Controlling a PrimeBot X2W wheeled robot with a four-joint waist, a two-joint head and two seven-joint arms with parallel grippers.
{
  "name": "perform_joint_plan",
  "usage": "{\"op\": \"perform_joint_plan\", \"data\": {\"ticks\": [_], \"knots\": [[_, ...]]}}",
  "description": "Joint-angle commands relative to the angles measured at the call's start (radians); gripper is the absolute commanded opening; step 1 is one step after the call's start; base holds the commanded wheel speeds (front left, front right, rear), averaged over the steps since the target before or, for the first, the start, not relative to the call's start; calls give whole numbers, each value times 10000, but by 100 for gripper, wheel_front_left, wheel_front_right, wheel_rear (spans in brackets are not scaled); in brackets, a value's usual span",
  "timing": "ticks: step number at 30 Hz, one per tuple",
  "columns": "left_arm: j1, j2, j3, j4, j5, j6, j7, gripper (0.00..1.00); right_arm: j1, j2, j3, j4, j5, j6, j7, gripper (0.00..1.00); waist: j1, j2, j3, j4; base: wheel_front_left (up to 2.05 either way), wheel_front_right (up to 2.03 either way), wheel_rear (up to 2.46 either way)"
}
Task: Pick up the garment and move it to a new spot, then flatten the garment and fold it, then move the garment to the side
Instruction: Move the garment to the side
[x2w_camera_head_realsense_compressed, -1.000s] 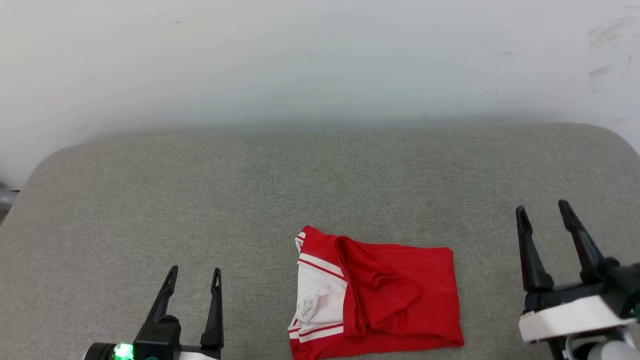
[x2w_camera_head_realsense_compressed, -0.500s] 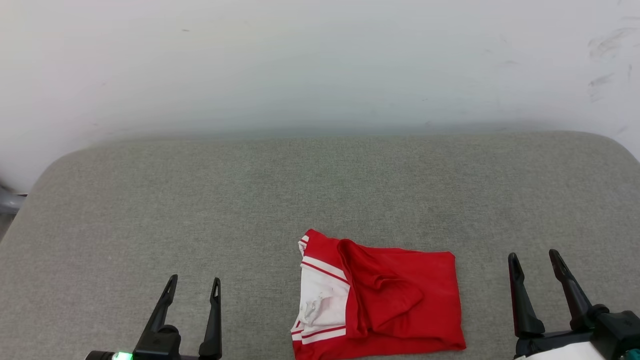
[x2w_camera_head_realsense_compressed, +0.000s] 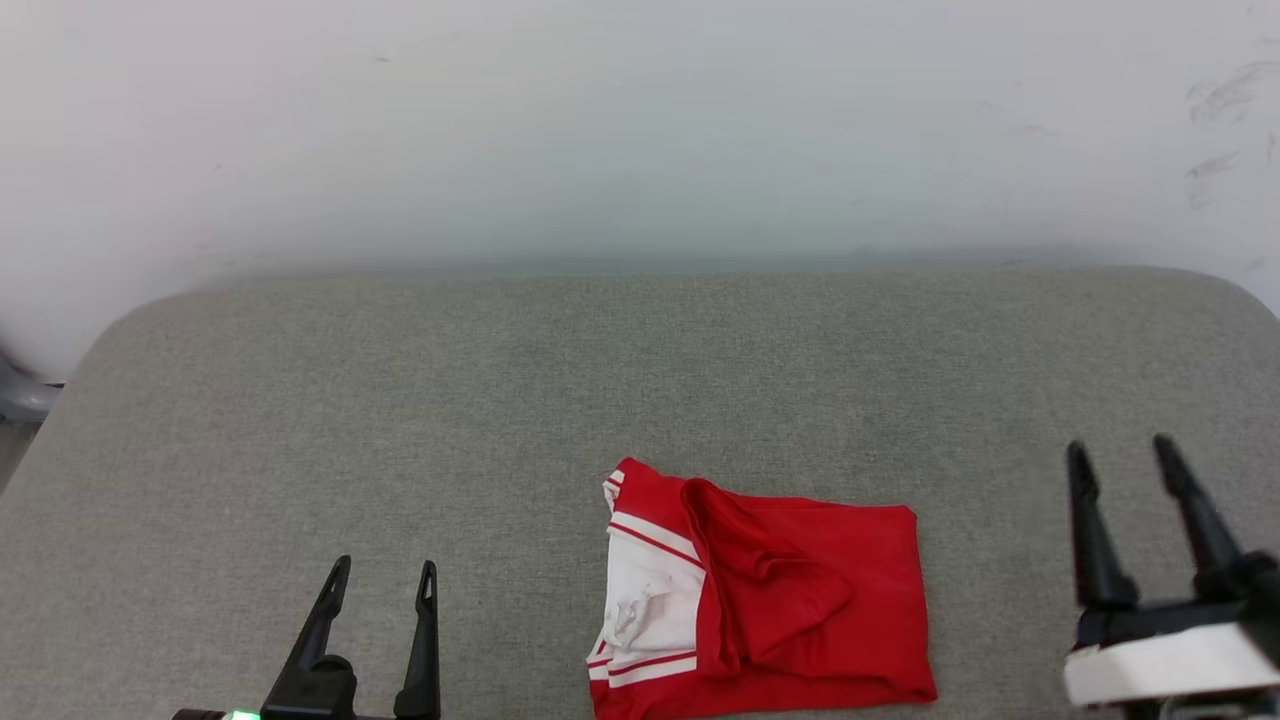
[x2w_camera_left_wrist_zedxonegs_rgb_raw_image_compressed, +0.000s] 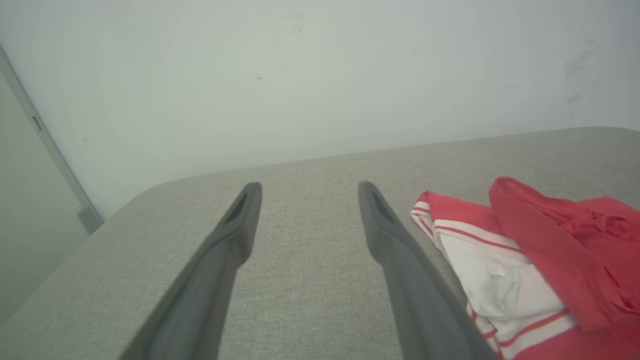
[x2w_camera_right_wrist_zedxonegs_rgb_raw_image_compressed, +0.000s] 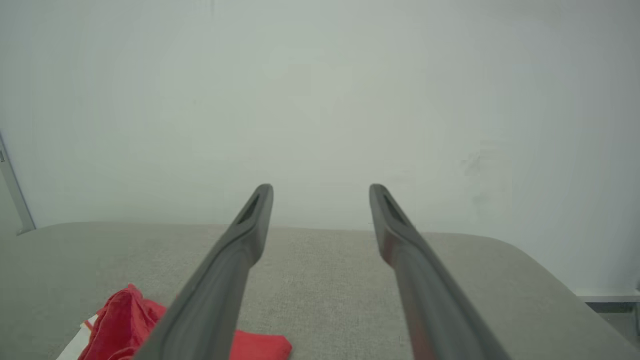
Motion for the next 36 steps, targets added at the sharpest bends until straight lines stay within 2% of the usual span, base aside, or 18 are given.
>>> {"op": "perform_joint_plan", "data": {"ticks": [1, 3, 6, 12, 18, 21, 25, 29, 36], "knots": [[47, -15, 23, 6, -41, 27, -44, 100, -320, -216, -95, 17, 150, -9, -16, 100, 1, 0, 16, 7, 0, 0, 0], [11, -35, 15, 31, -63, 23, -44, 100, -815, -669, -146, 111, 393, -9, 13, 100, 1, 0, 45, 22, 0, 0, 0], [-64, -57, 4, 63, -57, -3, -44, 100, -1479, -1445, 173, 296, 1042, -9, 705, 100, 1, 0, 116, 60, 0, 0, 0], [-183, -99, -35, 131, -90, -71, -44, 100, -2384, -3162, 1683, 629, 3731, -9, 4375, 100, 1, 0, 279, 151, 0, 0, 0], [-354, -149, -70, 187, -91, -86, -44, 100, -2593, -4154, 2651, 813, 5958, -8, 7482, 100, 1, 0, 481, 288, 0, 0, 0], [-464, -179, -137, 204, -70, -115, -43, 100, -2510, -4349, 2896, 1034, 6776, -8, 8652, 100, 1, 0, 646, 417, 0, 0, 0], [-645, -228, -231, 220, -53, -157, -43, 100, -2541, -4225, 2915, 1526, 7382, -8, 9495, 100, 1, 0, 922, 632, 0, 0, 0], [-826, -266, -267, 242, -47, -142, -44, 100, -2789, -3999, 2990, 2154, 7444, -8, 9650, 100, 1, 0, 1216, 836, 0, 0, 0], [-1244, -339, -432, 272, -2, -229, -43, 100, -3288, -3586, 3395, 3342, 7318, -8, 9298, 100, 1, 0, 1829, 1233, 0, 0, 0]]}}
